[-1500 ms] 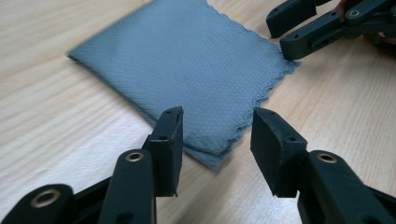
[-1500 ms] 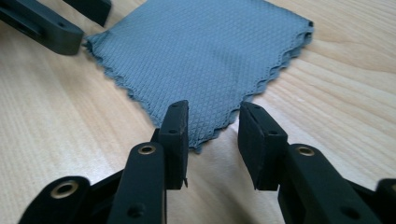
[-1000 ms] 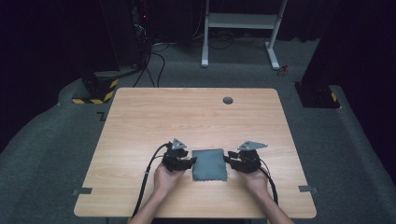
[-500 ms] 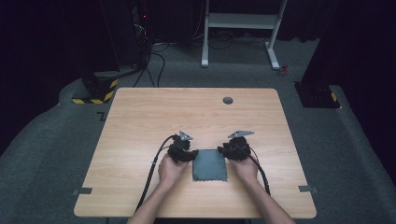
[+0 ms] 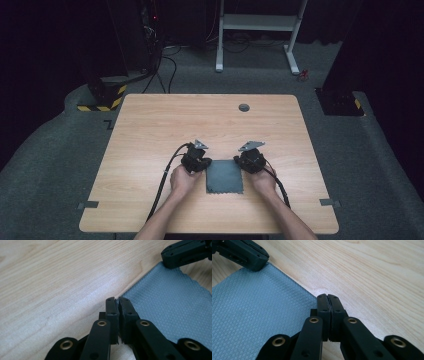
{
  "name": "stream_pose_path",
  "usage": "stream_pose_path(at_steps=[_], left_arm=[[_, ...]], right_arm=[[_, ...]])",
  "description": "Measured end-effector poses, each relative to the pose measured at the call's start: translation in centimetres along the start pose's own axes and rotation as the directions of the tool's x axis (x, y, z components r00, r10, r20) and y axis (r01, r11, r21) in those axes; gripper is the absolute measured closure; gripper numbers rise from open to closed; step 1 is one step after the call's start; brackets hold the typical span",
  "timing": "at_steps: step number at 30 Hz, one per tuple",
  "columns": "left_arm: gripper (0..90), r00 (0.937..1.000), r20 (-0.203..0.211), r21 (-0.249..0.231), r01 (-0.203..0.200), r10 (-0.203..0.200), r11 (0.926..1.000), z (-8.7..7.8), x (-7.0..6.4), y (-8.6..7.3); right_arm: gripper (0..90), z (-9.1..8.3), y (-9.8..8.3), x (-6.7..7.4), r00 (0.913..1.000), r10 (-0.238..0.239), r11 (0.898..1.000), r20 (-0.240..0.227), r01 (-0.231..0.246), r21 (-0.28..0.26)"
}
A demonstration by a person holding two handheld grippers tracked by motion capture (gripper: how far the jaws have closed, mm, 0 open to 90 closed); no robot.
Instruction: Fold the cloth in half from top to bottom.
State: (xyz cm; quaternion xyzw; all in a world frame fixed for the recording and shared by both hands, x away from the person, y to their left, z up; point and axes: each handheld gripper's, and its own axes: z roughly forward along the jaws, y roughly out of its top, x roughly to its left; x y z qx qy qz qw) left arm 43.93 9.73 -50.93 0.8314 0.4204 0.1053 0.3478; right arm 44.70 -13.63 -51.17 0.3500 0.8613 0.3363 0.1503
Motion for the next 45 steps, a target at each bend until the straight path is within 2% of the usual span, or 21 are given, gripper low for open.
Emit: stream_pose_path(at_steps=[2,4,7,9,11,13,14,15,17,20,24,26,28,33,36,43,45], left_arm=[[87.2,0.9994,0.010,-0.025,0.032,-0.032,0.9992,0.1,0.5,0.1],[87.2,0.9988,0.011,-0.035,0.048,-0.048,0.9982,0.3,0.9,0.2],[87.0,0.9994,-0.031,-0.028,0.016,-0.017,0.9995,0.9,1.1,0.8],[86.8,0.9987,-0.050,-0.044,0.005,-0.007,0.9990,1.2,1.3,1.1],[86.2,0.9968,-0.072,-0.044,-0.039,0.035,0.9983,1.6,1.4,1.3],[85.8,0.9963,-0.076,-0.053,-0.044,0.040,0.9976,1.7,1.5,1.3],[84.8,0.9967,-0.077,-0.058,-0.030,0.025,0.9979,1.6,1.5,1.2],[81.5,0.9959,-0.088,-0.058,-0.030,0.025,0.9979,1.6,1.5,1.2],[66.0,0.9970,-0.076,-0.053,-0.017,0.012,0.9984,1.2,1.4,1.0],[55.5,0.9970,-0.061,-0.056,-0.050,0.047,0.9972,0.1,0.3,0.0],[53.2,0.9966,-0.028,-0.064,-0.079,0.078,0.9948,-1.5,-0.7,-1.6],[52.2,0.9974,-0.007,-0.074,-0.072,0.071,0.9947,-2.2,-1.2,-2.6],[51.6,0.9963,-0.007,-0.072,-0.086,0.086,0.9937,-2.7,-1.5,-3.3],[50.7,0.9961,0.013,-0.071,-0.086,0.087,0.9938,-3.0,-2.0,-4.6],[50.5,0.9946,-0.009,-0.062,-0.103,0.103,0.9927,-2.9,-2.2,-4.9],[49.1,0.9977,0.022,-0.094,-0.062,0.064,0.9936,-3.5,-2.0,-5.6],[47.9,0.9978,0.057,-0.123,-0.027,0.034,0.9921,-3.9,-1.8,-5.7]], right_arm=[[89.5,-0.1,0.1,0.0,1.0000,0.002,1.000,0.008,-0.002,-0.010],[89.4,-0.1,0.4,-0.2,0.9999,0.010,1.000,0.011,-0.010,-0.012],[89.4,0.2,1.1,-0.4,0.9995,0.017,1.000,0.028,-0.017,-0.013],[89.4,0.6,1.5,-0.6,0.9987,0.020,1.000,0.048,-0.019,-0.009],[89.3,1.1,1.7,-1.0,0.9980,0.027,1.000,0.058,-0.027,0.000],[88.9,1.4,1.8,-1.1,0.9975,0.026,1.000,0.066,-0.027,0.009],[88.6,1.5,1.9,-1.1,0.9974,0.013,1.000,0.070,-0.014,0.011],[88.2,1.6,1.9,-1.0,0.9973,0.011,1.000,0.072,-0.013,0.019],[83.4,1.7,1.8,-1.0,0.9973,0.014,1.000,0.072,-0.015,0.017],[77.8,1.2,1.7,-1.1,0.9982,0.034,0.999,0.049,-0.034,-0.002],[73.9,0.1,1.4,-0.7,0.9985,0.050,0.998,0.022,-0.049,-0.041],[72.7,-0.4,1.0,-0.5,0.9988,0.049,0.997,0.009,-0.048,-0.055],[72.2,-0.7,0.7,-0.4,0.9976,0.070,0.996,-0.004,-0.070,-0.060],[71.1,-1.6,-0.4,-0.3,0.9951,0.096,0.992,-0.027,-0.097,-0.075],[70.5,-2.1,-0.9,-0.2,0.9946,0.098,0.991,-0.034,-0.101,-0.084],[68.8,-3.7,-2.3,-0.3,0.9931,0.110,0.987,-0.042,-0.114,-0.109],[68.0,-4.0,-2.8,-0.4,0.9926,0.113,0.987,-0.044,-0.118,-0.112]])
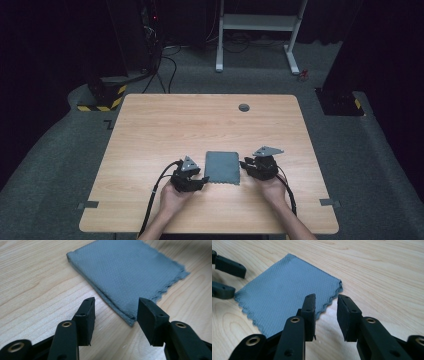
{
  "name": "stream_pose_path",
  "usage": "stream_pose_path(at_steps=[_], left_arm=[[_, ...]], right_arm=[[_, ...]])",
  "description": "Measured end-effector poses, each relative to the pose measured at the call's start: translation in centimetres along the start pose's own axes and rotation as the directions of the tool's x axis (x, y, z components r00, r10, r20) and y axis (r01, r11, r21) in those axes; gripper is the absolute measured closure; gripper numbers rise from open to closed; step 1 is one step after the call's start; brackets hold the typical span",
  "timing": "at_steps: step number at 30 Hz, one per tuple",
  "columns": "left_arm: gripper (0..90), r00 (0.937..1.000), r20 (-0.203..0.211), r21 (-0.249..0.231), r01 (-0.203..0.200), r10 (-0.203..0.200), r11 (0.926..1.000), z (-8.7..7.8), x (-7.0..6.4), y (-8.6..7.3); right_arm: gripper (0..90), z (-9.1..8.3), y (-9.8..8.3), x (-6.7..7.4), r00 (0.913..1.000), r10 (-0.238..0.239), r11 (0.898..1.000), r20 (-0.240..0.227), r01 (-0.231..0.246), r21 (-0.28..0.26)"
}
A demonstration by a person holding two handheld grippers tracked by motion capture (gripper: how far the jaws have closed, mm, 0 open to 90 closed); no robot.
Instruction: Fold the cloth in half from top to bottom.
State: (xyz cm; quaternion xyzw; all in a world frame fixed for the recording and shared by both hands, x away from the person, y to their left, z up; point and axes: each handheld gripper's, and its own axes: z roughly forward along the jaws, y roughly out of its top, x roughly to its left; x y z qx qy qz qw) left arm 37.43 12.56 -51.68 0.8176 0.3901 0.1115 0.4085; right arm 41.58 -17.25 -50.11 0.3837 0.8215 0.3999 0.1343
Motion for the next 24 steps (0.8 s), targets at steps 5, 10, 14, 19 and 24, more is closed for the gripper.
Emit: stream_pose_path(at_steps=[5,10,14,19,24], left_arm=[[46.1,0.9994,-0.017,-0.048,0.030,-0.031,0.9984,-1.1,0.3,0.0],[45.6,0.9971,-0.059,-0.066,0.044,-0.048,0.9969,-2.1,1.0,-0.7],[45.2,0.9934,-0.078,-0.079,0.077,-0.083,0.9939,-2.9,1.6,-1.6],[45.2,0.9849,-0.124,-0.121,0.106,-0.121,0.9869,-4.1,2.3,-2.9],[45.4,0.9750,-0.167,-0.143,0.123,-0.147,0.9820,-4.9,3.0,-4.1]], right_arm=[[66.2,-0.9,-0.8,-0.3,0.9998,0.015,1.000,-0.014,-0.015,-0.018],[64.3,-2.0,-1.2,-0.6,0.9992,0.039,0.999,-0.011,-0.040,-0.037],[62.9,-2.9,-2.1,-1.2,0.9985,0.054,0.997,-0.006,-0.055,-0.047],[61.6,-4.1,-3.7,-1.7,0.9971,0.070,0.997,0.029,-0.069,-0.043],[60.9,-4.9,-4.8,-1.9,0.9960,0.069,0.997,0.057,-0.067,-0.039]])
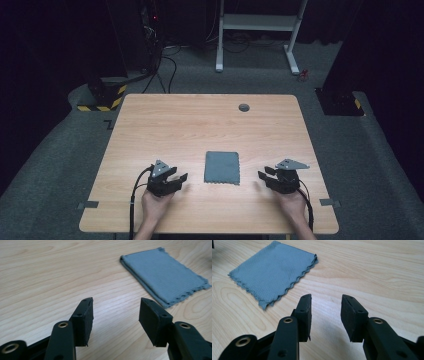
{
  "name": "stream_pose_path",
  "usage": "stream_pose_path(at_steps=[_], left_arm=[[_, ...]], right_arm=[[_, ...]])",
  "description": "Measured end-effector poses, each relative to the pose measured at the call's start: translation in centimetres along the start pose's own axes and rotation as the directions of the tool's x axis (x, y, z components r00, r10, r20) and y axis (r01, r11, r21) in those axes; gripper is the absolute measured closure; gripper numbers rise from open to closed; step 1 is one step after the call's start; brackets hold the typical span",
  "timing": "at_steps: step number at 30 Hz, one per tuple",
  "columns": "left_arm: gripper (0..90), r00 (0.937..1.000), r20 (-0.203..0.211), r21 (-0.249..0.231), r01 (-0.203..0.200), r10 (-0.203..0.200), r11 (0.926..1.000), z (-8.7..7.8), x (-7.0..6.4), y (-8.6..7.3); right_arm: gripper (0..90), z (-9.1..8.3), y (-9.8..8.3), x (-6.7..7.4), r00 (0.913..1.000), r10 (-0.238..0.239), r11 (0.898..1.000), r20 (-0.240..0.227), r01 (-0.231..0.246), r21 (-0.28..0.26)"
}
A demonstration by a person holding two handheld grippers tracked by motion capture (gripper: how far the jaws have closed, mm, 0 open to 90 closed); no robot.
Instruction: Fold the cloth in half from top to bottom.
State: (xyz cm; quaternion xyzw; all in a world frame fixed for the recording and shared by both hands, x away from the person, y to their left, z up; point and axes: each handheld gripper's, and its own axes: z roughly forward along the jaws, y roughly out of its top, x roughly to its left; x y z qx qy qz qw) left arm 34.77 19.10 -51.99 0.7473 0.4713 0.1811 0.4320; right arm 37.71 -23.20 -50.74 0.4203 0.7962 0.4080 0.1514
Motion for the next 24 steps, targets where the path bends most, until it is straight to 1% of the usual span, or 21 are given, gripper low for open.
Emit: stream_pose_path(at_steps=[2,4,6,8,9,11,12,14,16,18,19,20,23,24], left_arm=[[45.4,0.9999,-0.006,-0.001,0.013,-0.013,0.9999,-0.2,0.2,-0.3],[45.3,0.9999,-0.012,0.005,0.013,-0.013,0.9999,-0.3,0.4,-0.5],[45.3,0.9993,-0.036,0.019,0.008,-0.007,0.9998,-0.4,0.5,-0.7],[45.2,0.9987,-0.050,0.031,0.009,-0.007,0.9995,-0.4,0.6,-0.9],[44.9,0.9984,-0.056,0.033,0.010,-0.008,0.9994,-0.5,0.6,-1.0],[44.9,0.9979,-0.064,0.030,0.009,-0.007,0.9995,-0.6,0.6,-1.0],[44.8,0.9969,-0.078,0.035,0.005,-0.003,0.9994,-0.7,0.7,-1.1],[44.5,0.9960,-0.090,0.043,-0.001,0.005,0.9991,-0.8,0.7,-1.2],[44.2,0.9927,-0.116,0.058,-0.025,0.032,0.9980,-0.8,0.6,-1.2],[43.1,0.9888,-0.136,0.095,-0.049,0.061,0.9943,-0.5,0.4,-1.2],[41.8,0.9875,-0.139,0.103,-0.061,0.075,0.9928,-0.5,0.3,-1.2],[40.9,0.9875,-0.138,0.104,-0.062,0.076,0.9926,-0.4,0.3,-1.1],[38.3,0.9881,-0.135,0.107,-0.060,0.075,0.9925,-0.3,0.5,-1.0],[37.6,0.9882,-0.135,0.107,-0.059,0.073,0.9925,-0.3,0.5,-1.0]], right_arm=[[60.8,-0.3,-0.3,0.1,1.0000,0.003,1.000,0.007,-0.003,-0.004],[60.4,-0.4,-0.6,0.1,0.9999,0.007,1.000,0.009,-0.007,-0.006],[60.2,-0.5,-0.9,0.1,0.9999,0.003,1.000,0.016,-0.003,-0.004],[59.9,-0.5,-1.2,0.1,0.9995,0.006,1.000,0.030,-0.006,0.003],[59.7,-0.6,-1.3,0.1,0.9992,-0.002,1.000,0.040,0.002,0.007],[59.1,-0.8,-1.5,0.1,0.9965,-0.038,0.999,0.074,0.037,0.015],[58.8,-0.9,-1.6,0.2,0.9951,-0.046,0.999,0.088,0.045,0.020],[58.3,-1.1,-1.8,0.1,0.9930,-0.057,0.998,0.103,0.054,0.028],[57.8,-1.2,-2.0,-0.2,0.9930,-0.055,0.998,0.105,0.051,0.037],[57.1,-1.3,-2.2,-0.4,0.9921,-0.053,0.998,0.114,0.048,0.046],[56.4,-1.3,-2.3,-0.5,0.9915,-0.058,0.997,0.116,0.052,0.049],[55.1,-1.3,-2.5,-0.5,0.9918,-0.048,0.998,0.119,0.042,0.055],[49.1,-1.1,-2.7,-0.6,0.9917,-0.065,0.996,0.110,0.058,0.070],[46.5,-1.1,-2.8,-0.5,0.9922,-0.060,0.996,0.109,0.053,0.071]])
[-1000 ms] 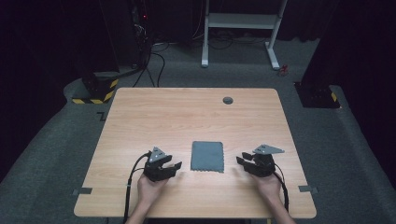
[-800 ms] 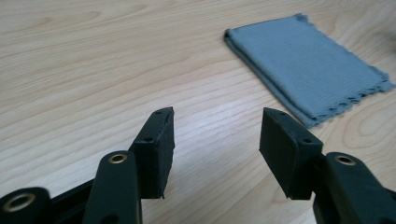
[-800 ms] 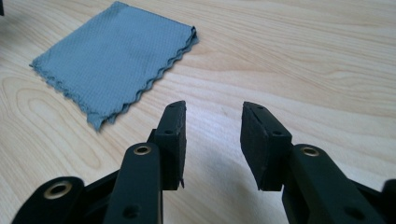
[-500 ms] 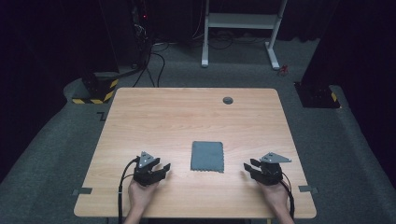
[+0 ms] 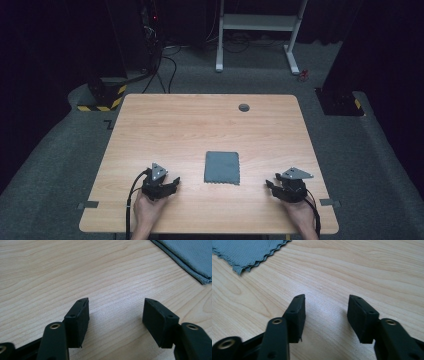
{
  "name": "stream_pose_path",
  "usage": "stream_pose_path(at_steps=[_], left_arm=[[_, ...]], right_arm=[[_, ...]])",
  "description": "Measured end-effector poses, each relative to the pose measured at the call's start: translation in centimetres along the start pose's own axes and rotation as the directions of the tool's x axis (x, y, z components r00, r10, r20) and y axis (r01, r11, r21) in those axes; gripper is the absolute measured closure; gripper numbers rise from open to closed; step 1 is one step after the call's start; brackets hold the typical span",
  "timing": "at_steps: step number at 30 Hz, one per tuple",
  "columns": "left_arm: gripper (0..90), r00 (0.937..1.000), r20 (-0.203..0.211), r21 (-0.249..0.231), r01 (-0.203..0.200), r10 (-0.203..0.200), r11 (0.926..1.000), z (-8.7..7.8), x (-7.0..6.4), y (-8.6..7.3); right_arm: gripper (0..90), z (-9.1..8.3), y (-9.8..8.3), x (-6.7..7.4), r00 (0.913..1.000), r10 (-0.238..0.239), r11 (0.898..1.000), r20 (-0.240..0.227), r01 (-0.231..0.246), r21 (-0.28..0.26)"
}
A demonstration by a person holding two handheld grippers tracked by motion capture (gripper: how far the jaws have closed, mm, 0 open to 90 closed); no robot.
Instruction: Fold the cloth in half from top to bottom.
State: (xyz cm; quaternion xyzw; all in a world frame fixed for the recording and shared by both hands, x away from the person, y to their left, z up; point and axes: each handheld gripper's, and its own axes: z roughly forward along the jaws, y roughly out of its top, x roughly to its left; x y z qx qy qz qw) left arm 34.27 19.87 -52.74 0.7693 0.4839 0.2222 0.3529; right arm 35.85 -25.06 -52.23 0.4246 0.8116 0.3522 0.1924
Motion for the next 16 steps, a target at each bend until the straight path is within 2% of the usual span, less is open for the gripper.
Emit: stream_pose_path(at_steps=[6,16], left_arm=[[36.6,1.0000,0.000,-0.001,-0.001,0.001,1.0000,0.03,0.00,0.00],[36.3,1.0000,-0.001,-0.001,-0.002,0.002,1.0000,0.05,-0.01,0.02]], right_arm=[[37.4,-0.04,-0.07,0.20,0.9993,0.029,1.000,0.025,-0.029,0.009],[36.9,-0.02,-0.06,0.18,0.9991,0.030,0.999,0.030,-0.031,0.009]])
